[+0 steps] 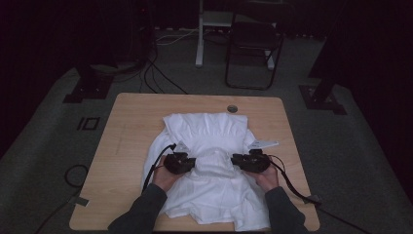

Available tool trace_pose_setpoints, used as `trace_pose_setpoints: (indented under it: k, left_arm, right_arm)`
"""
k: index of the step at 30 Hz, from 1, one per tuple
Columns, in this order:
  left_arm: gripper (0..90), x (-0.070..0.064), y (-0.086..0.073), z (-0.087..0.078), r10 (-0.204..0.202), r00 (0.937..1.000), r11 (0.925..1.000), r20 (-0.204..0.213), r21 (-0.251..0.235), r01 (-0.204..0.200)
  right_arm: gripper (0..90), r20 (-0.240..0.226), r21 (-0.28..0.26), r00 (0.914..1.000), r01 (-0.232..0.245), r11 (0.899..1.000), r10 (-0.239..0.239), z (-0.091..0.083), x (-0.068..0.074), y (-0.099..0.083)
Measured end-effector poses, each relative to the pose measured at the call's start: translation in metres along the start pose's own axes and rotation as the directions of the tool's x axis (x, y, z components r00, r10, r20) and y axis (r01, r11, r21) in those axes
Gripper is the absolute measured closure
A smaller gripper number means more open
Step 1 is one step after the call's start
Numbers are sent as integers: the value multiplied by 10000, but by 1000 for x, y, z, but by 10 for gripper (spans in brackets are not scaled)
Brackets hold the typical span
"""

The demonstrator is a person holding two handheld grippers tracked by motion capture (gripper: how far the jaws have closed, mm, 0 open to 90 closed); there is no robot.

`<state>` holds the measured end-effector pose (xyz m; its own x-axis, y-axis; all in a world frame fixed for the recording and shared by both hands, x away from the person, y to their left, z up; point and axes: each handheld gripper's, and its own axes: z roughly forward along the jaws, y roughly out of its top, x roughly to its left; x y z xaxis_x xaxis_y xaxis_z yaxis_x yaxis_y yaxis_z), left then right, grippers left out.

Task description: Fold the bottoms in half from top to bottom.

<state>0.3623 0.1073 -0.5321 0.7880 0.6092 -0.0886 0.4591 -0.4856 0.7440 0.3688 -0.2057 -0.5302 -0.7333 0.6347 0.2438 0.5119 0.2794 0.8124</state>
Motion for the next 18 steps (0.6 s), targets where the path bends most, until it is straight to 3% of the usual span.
trace_pose_setpoints:
  k: [5,8,10,13,18]
  left_arm:
    - [763,4,9,6,-151,9987,9997,-482,159,159]
    - [762,0,10,12,11,9998,9994,-185,351,-4]
    - [762,-10,9,14,441,9989,9980,176,443,-448]
    - [760,-21,5,12,742,9962,9959,460,483,-764]
    - [756,-33,-4,-1,870,9931,9958,792,222,-890]
  right_arm:
    - [672,325,-296,9993,-147,9995,156,-5,-2,7]
    - [668,422,-267,9988,-250,9993,262,0,-2,11]
    - [665,276,-134,9994,-205,9997,209,4,2,12]
    - [663,-22,46,9998,194,9998,-193,6,13,9]
    - [666,-388,433,9962,793,9959,-777,1,34,-3]
